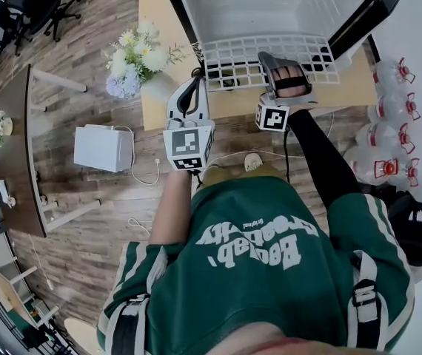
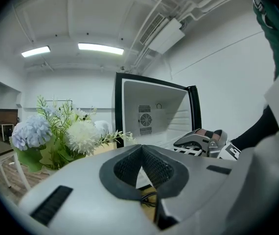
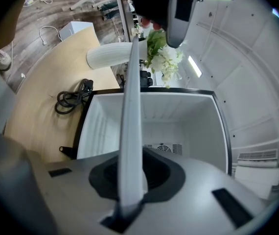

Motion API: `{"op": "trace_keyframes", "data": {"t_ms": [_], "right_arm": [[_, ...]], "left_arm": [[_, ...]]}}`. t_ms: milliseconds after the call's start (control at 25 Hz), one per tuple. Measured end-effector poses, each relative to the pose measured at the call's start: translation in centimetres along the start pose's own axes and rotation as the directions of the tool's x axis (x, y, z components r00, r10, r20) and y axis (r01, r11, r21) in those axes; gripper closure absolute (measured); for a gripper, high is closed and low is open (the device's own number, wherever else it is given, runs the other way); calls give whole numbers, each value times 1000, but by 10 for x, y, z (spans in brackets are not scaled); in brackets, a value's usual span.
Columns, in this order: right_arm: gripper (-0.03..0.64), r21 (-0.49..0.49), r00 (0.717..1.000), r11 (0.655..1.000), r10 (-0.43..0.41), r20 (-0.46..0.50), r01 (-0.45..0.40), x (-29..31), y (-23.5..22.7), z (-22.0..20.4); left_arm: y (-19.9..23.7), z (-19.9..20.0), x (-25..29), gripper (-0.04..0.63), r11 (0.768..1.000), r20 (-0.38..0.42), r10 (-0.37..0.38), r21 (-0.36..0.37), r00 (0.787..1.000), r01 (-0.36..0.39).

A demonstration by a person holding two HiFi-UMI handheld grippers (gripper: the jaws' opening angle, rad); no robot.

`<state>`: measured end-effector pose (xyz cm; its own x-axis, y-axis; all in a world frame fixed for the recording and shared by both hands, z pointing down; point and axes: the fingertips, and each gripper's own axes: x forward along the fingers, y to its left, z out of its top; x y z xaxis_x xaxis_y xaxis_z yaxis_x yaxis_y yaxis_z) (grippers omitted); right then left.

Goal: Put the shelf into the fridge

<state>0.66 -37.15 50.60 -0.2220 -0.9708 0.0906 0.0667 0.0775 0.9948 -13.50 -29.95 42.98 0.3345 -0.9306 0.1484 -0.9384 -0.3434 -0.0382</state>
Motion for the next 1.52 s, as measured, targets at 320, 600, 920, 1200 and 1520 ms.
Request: {"op": "trace_keyframes", "data": {"t_ms": [320,600,920,1200,1520], "right_arm": [[568,0,1000,1000,-26,-10,26,8,5,0],[568,-2,998,998,-60,-22,60,7,2,-1],[568,10,996,997,-81,-39,82,7,0,-2],[569,41,993,993,-106,-45,108,8,-9,-1],[568,20,994,995,-97,-55,98,8,-4,-5]], "left_arm": [[4,-1,-1,595,1000,-6,0,13,1000,0],[0,1,1,595,1000,-6,-16,26,1000,16],[0,1,5,595,999,0,-20,38,1000,20],[0,0,9,595,999,-4,-24,37,1000,24],[-2,0,7,595,999,-2,-27,36,1000,27]]}}
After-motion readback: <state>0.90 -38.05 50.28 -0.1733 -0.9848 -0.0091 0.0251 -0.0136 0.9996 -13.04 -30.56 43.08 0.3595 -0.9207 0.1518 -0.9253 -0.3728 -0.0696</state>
